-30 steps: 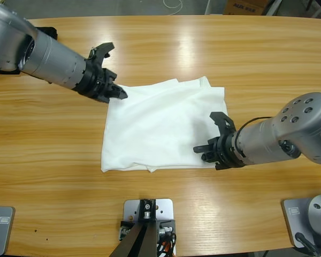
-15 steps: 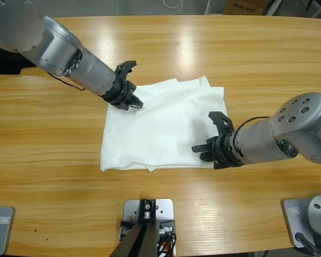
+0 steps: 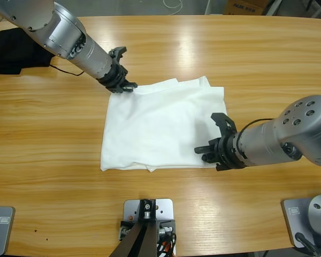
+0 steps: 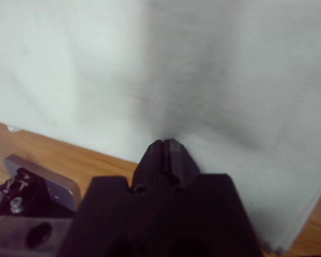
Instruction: Fold clothes
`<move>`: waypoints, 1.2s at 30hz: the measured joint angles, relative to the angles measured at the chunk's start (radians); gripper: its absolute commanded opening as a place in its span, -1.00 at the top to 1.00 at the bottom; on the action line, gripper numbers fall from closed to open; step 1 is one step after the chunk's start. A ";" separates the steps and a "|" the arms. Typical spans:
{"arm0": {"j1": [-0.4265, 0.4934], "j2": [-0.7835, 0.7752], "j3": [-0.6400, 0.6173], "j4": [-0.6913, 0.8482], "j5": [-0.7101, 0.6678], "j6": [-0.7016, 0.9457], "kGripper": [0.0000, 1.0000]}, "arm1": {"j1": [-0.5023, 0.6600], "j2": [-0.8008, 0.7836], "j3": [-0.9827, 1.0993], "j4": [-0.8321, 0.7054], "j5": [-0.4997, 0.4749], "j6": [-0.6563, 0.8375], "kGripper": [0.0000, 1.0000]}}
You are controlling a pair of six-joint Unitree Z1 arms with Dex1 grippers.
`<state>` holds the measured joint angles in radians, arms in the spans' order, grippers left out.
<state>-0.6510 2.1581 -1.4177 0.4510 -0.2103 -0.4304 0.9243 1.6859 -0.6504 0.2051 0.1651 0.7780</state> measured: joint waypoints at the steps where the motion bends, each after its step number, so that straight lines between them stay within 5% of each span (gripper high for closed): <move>1: 0.011 0.000 -0.002 0.001 0.004 -0.008 1.00 | 0.000 -0.005 0.004 0.004 0.000 0.000 1.00; 7: 0.036 -0.083 -0.009 -0.035 -0.044 0.022 1.00 | 0.000 -0.025 0.023 0.020 -0.003 0.000 1.00; 17: -0.183 -0.121 0.002 -0.080 -0.220 0.040 1.00 | 0.001 -0.025 0.023 0.014 -0.004 0.000 1.00; 28: -0.162 0.104 -0.272 0.204 -0.071 -0.021 1.00 | 0.001 -0.030 0.034 0.010 -0.004 0.000 1.00; 36: -0.086 0.135 -0.319 0.279 -0.042 -0.049 1.00 | 0.001 -0.031 0.035 0.010 -0.004 0.000 1.00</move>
<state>-0.7369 2.2936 -1.7371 0.7302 -0.2519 -0.4791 0.9249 1.6549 -0.6156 0.2152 0.1608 0.7780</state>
